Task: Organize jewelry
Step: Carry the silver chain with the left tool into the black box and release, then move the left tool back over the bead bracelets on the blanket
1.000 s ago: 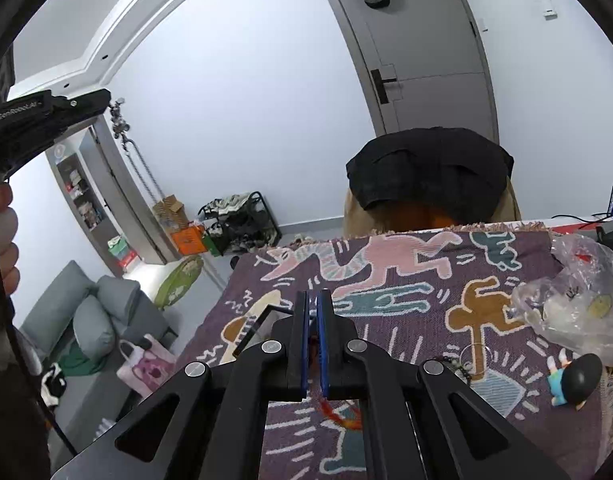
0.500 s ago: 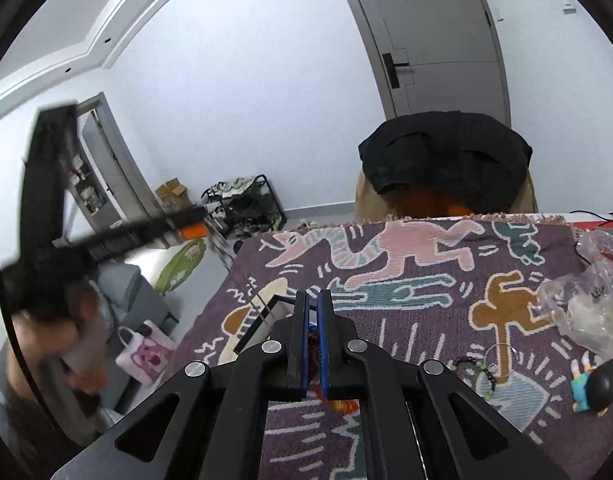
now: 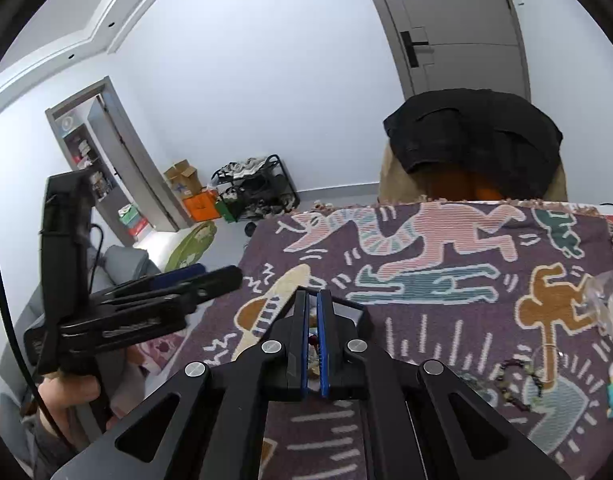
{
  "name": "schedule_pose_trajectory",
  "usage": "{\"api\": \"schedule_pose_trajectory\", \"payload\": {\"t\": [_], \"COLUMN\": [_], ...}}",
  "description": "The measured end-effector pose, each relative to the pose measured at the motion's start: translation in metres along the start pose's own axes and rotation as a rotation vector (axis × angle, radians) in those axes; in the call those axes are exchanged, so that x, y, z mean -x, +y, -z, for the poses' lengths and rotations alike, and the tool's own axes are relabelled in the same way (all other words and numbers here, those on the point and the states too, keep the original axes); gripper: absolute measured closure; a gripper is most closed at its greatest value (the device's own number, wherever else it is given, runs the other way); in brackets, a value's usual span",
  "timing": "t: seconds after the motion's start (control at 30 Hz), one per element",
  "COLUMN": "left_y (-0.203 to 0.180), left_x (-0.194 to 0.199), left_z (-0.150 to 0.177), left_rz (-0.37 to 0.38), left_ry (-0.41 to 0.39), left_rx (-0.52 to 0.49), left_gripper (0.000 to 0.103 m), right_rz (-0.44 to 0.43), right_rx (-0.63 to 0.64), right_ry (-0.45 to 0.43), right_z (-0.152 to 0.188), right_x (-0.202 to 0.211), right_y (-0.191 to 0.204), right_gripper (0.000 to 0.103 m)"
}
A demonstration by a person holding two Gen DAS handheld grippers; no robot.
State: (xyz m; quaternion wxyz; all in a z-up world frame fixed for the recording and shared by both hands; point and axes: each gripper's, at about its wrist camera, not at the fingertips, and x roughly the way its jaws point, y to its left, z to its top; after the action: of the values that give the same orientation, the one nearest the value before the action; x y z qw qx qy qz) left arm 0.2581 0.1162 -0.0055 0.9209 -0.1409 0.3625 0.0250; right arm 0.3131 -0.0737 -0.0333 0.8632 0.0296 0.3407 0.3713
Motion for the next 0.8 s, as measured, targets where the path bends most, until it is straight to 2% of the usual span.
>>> {"api": "schedule_pose_trajectory", "payload": {"t": [0.37, 0.43, 0.47, 0.5, 0.57, 0.8], "left_y": [0.042, 0.046, 0.047, 0.048, 0.046, 0.019], "left_x": [0.018, 0.019, 0.019, 0.020, 0.022, 0.016], "left_z": [0.007, 0.009, 0.009, 0.010, 0.010, 0.012], "left_rz": [-0.035, -0.037, -0.037, -0.036, -0.037, 0.006], "left_ry": [-0.019, -0.017, -0.016, -0.018, -0.030, -0.032], "left_rx": [0.037, 0.045, 0.046, 0.045, 0.040, 0.008], "left_gripper": [0.032, 0.032, 0.032, 0.032, 0.032, 0.032], "right_rz": [-0.047, -0.049, -0.050, -0.044, -0.029, 0.084], "right_rx": [0.005, 0.009, 0.000, -0.014, -0.037, -0.049], "right_ry": [-0.001, 0.008, 0.019, 0.025, 0.003, 0.035], "right_z": [-0.010, -0.011, -0.010, -0.009, -0.004, 0.017], "right_x": [-0.042, -0.050, -0.054, -0.055, -0.050, -0.023], "right_y": [0.030, 0.030, 0.027, 0.024, 0.016, -0.010], "right_gripper": [0.097, 0.075, 0.042, 0.022, 0.019, 0.019]}}
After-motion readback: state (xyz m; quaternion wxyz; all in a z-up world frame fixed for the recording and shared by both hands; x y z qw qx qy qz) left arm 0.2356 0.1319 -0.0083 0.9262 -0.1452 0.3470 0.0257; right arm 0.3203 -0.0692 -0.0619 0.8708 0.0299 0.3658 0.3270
